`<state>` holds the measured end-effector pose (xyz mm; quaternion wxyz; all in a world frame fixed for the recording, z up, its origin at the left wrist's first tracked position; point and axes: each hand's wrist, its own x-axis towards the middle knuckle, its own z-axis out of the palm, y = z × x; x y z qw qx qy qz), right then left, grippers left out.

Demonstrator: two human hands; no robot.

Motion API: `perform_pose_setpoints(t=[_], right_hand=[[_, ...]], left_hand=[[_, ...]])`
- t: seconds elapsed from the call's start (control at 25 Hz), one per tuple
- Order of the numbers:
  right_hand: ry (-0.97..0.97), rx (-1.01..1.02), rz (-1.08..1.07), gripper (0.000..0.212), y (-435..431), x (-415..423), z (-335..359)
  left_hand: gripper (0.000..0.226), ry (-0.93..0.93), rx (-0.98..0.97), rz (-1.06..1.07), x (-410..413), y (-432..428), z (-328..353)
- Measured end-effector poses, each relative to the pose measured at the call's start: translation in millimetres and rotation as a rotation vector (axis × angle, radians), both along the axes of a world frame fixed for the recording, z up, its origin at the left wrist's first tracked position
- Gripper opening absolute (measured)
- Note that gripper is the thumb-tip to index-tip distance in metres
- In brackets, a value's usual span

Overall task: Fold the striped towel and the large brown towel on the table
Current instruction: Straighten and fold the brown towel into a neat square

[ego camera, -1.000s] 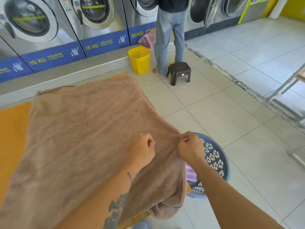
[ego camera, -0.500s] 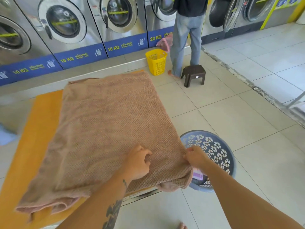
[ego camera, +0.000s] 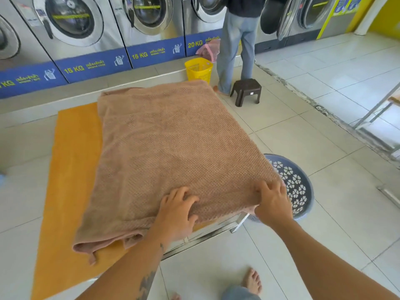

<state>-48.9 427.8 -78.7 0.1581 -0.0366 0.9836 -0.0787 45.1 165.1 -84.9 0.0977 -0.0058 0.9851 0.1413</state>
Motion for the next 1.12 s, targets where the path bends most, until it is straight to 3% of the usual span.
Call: perform_pose_setpoints(t=[0.16,0.32,0.4,0.52,0.6,0.84,1.0,1.12], right_hand=[[0.017,0.127,-0.094,0.054,4,9,20],[0.066,0.325,-0.004,0.066,-25,24,39],[0.002,0.247,0.075,0.064,-60,34,45],[-0.100,-0.027,0.218,0.064,-121,54,42],[-0.117,-0.159,0.311,0.063,-157,68,40],[-0.217,-0.274,0.357,0.069,-223,83,49],[-0.161,-0.326,0.322,0.051,-294,78,49],[-0.122,-0.350,0.237,0.025,-360,86,35]], left_hand=[[0.034,-0.021,0.032,0.061,18,-45,13],[0.025,0.100,0.180,0.233,34,-84,20],[0.032,0.131,0.111,0.338,47,-103,23],[0.055,-0.081,0.113,0.535,67,-132,21],[0.065,-0.177,0.183,0.550,78,-152,20],[0.049,-0.128,0.145,0.601,69,-188,28],[0.051,-0.108,0.299,0.561,29,-247,25],[0.055,-0.069,0.444,0.379,-3,-293,20]])
